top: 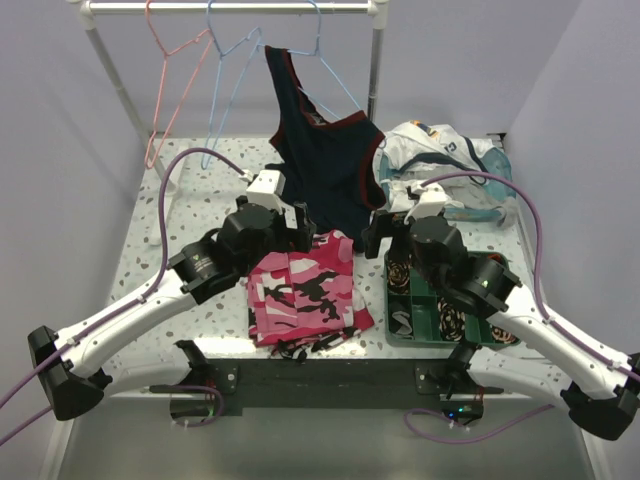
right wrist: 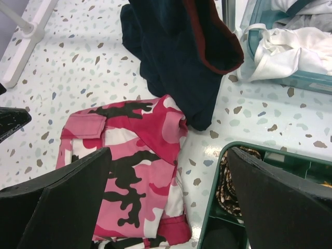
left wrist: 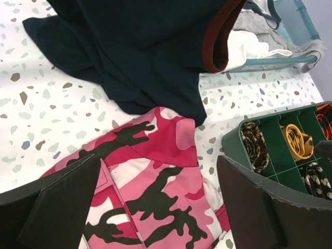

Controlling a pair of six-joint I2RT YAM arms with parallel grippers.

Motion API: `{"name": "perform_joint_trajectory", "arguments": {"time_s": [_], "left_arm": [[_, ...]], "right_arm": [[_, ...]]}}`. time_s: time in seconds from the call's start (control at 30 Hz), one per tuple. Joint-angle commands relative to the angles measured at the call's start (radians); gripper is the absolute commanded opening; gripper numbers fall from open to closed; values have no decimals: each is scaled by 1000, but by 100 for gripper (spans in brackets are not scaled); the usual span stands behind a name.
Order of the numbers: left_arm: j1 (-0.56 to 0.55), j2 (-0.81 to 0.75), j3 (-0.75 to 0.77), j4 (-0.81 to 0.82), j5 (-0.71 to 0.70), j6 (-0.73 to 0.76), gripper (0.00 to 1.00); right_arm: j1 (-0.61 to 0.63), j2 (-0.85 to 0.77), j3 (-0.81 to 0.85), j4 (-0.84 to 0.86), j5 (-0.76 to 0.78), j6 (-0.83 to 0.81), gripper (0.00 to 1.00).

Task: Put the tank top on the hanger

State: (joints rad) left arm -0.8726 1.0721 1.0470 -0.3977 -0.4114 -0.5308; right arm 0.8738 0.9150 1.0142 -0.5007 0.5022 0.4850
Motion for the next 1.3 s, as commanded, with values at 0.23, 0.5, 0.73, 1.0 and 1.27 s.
{"name": "perform_joint_trajectory", "arguments": {"time_s": [0.23,0.5,0.73,1.0,1.27], "left_arm": [[1,-6,-19,28,9,-20,100],[1,-3,-28,37,45,-23,100],[-5,37,-74,52,95,-107,100],[-66,100,-137,109,126,-175,100],[-94,201,-284,347,316,-273,100]], "right_arm": [[-4,-4,-14,8,1,-14,99],[-4,-10,-26,10,6,-11,99],[-4,7,-40,17,7,-3,99],[-4,9,-58,22,6,-5,98],[-4,1,-95,31,-7,10,99]]}}
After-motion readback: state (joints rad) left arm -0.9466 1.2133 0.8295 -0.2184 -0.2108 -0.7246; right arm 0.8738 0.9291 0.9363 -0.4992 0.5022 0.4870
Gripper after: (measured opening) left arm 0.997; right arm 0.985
